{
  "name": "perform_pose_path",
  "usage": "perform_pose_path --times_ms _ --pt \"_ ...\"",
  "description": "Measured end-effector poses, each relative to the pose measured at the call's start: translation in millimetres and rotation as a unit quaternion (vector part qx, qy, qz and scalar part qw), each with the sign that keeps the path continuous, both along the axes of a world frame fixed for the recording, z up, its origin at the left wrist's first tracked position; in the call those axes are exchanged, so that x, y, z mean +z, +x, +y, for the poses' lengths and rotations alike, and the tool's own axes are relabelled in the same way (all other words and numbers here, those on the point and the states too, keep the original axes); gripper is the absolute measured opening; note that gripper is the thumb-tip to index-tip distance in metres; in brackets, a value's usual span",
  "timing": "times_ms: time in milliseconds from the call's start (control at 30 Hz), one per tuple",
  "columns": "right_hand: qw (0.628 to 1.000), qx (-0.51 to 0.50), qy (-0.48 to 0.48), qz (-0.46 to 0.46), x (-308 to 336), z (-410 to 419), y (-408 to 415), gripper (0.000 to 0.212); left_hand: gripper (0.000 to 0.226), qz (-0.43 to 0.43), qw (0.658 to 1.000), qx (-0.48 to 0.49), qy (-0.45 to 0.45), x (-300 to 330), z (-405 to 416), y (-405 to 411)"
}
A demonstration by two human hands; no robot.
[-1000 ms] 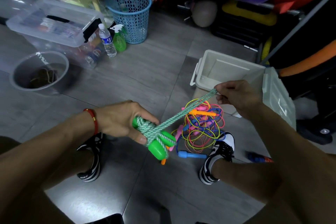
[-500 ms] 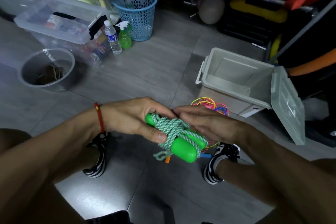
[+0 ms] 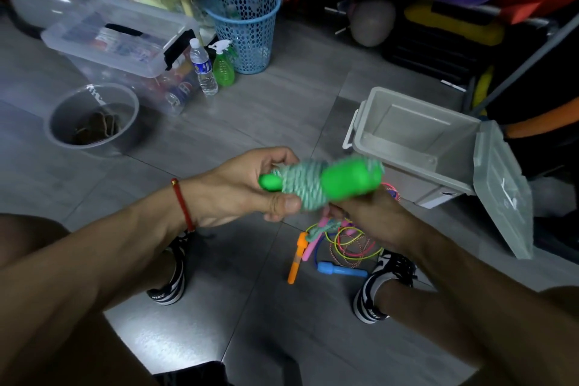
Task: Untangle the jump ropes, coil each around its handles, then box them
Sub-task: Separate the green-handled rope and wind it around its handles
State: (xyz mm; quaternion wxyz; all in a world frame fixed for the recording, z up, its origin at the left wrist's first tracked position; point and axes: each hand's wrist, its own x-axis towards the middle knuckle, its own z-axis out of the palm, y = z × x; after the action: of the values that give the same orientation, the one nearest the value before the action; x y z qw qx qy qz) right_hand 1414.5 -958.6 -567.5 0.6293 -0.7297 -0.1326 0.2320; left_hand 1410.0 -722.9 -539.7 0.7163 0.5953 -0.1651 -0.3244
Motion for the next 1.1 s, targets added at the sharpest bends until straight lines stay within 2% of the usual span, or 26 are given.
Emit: perform_pose_path --times_ms 67,167,267,300,400,467,500,567,633,667,767,833,900,967,1100 --pt "1.000 0.001 -0.004 0.009 -5.1 9.2 -6.1 0.034 0.046 0.009 0.996 0.085 -0.006 -7.4 -5.6 2.8" --pt "1.000 0.002 -0.015 0.022 -11.8 18.9 -13.3 0.025 0.029 0.011 0.982 0.182 0.053 -16.7 -12.9 7.3" --pt "0.999 -0.011 -0.037 0.036 -13.9 27.5 -17.7 0.027 0.045 0.042 0.959 0.259 0.104 -24.3 -15.7 9.0" --pt "0.998 -0.015 -0.050 0.039 -12.8 30.2 -18.1 0.027 0.043 0.030 0.956 0.265 0.123 -25.1 -15.5 9.6" --pt "0.992 -0.027 -0.124 0.010 -8.2 33.4 -13.6 0.028 0.028 -0.052 0.946 0.248 0.201 -28.0 -12.4 15.4" --pt "0.986 -0.035 -0.164 -0.008 -2.9 34.6 -9.4 0.030 0.034 -0.097 0.928 0.257 0.251 -29.3 -10.7 19.9" --pt "0.983 -0.041 -0.179 -0.011 0.9 36.1 -6.7 0.030 0.042 -0.137 0.912 0.255 0.290 -28.4 -10.4 21.9" --pt "0.980 -0.069 -0.186 0.011 7.4 38.8 -1.8 0.029 0.059 -0.237 0.853 0.236 0.401 -25.3 -13.0 20.9" --pt "0.979 -0.111 -0.163 0.054 14.0 40.3 0.2 0.027 0.069 -0.313 0.803 0.213 0.461 -24.2 -19.3 18.3" --pt "0.979 -0.135 -0.130 0.080 17.2 41.3 -0.1 0.030 0.073 -0.335 0.790 0.208 0.469 -24.1 -22.8 16.5" --pt "0.958 -0.219 -0.006 0.185 29.6 40.7 1.6 0.040 0.074 -0.414 0.751 0.227 0.461 -33.4 -36.7 5.7" --pt "0.944 -0.251 0.035 0.212 33.1 38.5 6.6 0.049 0.074 -0.482 0.732 0.216 0.431 -37.1 -46.3 -2.6" --pt "0.946 -0.260 0.022 0.192 30.9 33.7 11.6 0.055 0.078 -0.490 0.751 0.211 0.388 -36.0 -52.0 -6.8" --pt "0.958 -0.234 -0.006 0.164 28.7 29.1 12.3 0.049 0.077 -0.451 0.799 0.203 0.343 -30.1 -49.3 -7.5" --pt "0.980 -0.152 0.016 0.124 22.4 27.9 0.9 0.038 0.048 -0.331 0.894 0.231 0.193 -17.9 -35.7 -6.3"
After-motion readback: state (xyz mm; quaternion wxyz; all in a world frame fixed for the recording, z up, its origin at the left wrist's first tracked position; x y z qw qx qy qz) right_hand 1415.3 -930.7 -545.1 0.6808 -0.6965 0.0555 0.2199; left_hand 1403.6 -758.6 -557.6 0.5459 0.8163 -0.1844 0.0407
